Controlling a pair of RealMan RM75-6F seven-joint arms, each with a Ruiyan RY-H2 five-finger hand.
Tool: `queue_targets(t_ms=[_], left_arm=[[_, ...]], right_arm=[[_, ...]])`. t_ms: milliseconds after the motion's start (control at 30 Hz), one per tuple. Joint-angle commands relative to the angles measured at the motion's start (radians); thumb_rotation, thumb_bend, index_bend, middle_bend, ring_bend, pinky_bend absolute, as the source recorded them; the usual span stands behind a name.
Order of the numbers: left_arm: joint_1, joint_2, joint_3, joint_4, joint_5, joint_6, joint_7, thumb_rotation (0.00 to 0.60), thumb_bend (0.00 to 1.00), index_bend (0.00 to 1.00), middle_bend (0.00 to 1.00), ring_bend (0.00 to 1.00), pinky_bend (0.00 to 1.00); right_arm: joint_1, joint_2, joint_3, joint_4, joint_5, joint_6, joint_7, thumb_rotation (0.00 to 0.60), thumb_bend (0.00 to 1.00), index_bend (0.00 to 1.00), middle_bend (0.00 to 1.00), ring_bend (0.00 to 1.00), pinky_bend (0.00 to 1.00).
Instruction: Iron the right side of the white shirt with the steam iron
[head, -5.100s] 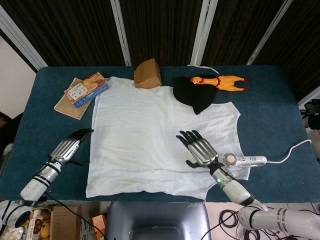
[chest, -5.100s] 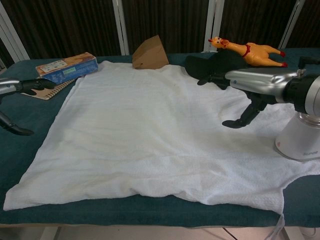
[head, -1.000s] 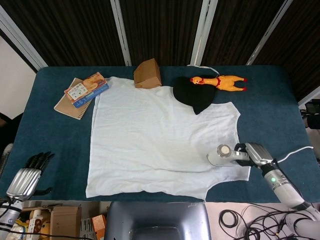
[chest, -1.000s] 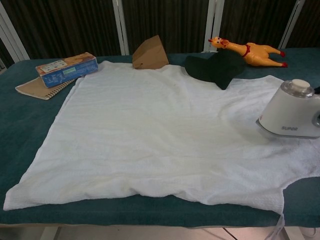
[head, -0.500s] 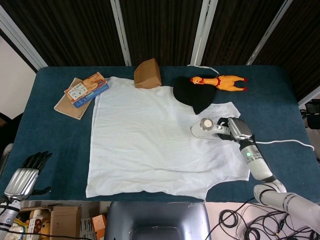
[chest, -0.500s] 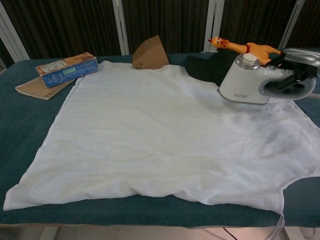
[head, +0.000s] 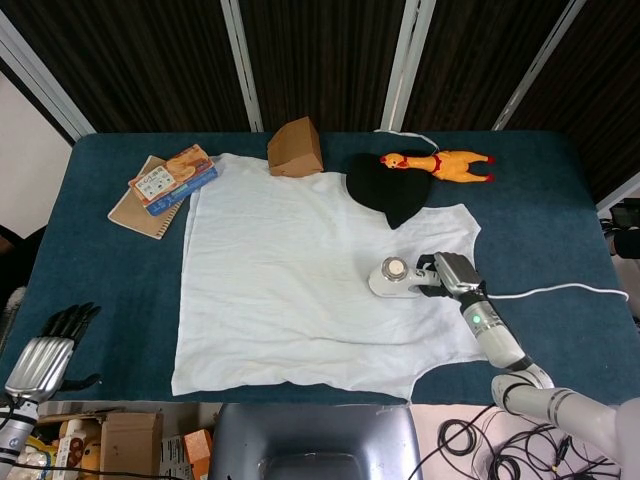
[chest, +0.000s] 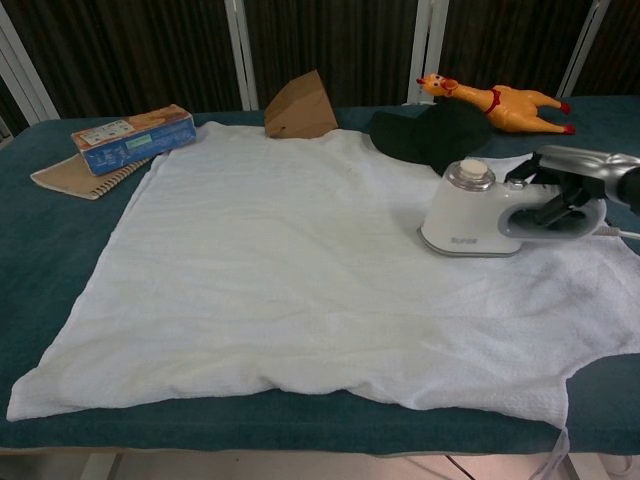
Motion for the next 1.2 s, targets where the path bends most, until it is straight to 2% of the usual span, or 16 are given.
queue_targets(t_ms=[33,367,600,867,1067,1200], left_arm=[[0.001,0.0,0.0,-0.003,-0.001,0.0,0.004,0.6,0.06,0.07,0.06,0.0,0.1],[0.0,-0.004,-0.001,-0.02,0.003,-0.001,0.032,0.6,0.06,0.07,0.06,0.0,0.1],[0.0,-0.005,0.0,-0.021,0.002,-0.003,0.033,0.6,0.06,0.07,0.06,0.0,0.1],[0.002,-0.005,-0.001,-0.014,-0.001,-0.004,0.024,0.6,0.06,0.07,0.06,0.0,0.1],[0.0,-0.007,-0.001,-0.01,-0.003,-0.01,0.021,0.6,0.06,0.07,0.06,0.0,0.1],[-0.001,-0.008,0.0,-0.011,-0.002,-0.014,0.024,0.6,0.06,0.07,0.06,0.0,0.1]], right_arm=[[-0.037,0.058,-0.049,-0.084,-0.057,0.012,0.029,0.6,0.81,1.0,1.0,1.0,1.0],[-0.094,0.179,-0.161,-0.273,-0.204,0.062,0.059,0.6,0.8,1.0,1.0,1.0,1.0],[-0.109,0.196,-0.195,-0.307,-0.258,0.099,0.051,0.6,0.81,1.0,1.0,1.0,1.0],[-0.105,0.162,-0.153,-0.24,-0.227,0.129,0.047,0.6,0.8,1.0,1.0,1.0,1.0],[-0.07,0.128,-0.105,-0.168,-0.146,0.069,0.025,0.6,0.81,1.0,1.0,1.0,1.0],[-0.038,0.083,-0.063,-0.076,-0.075,0.035,-0.035,0.6,0.81,1.0,1.0,1.0,1.0]])
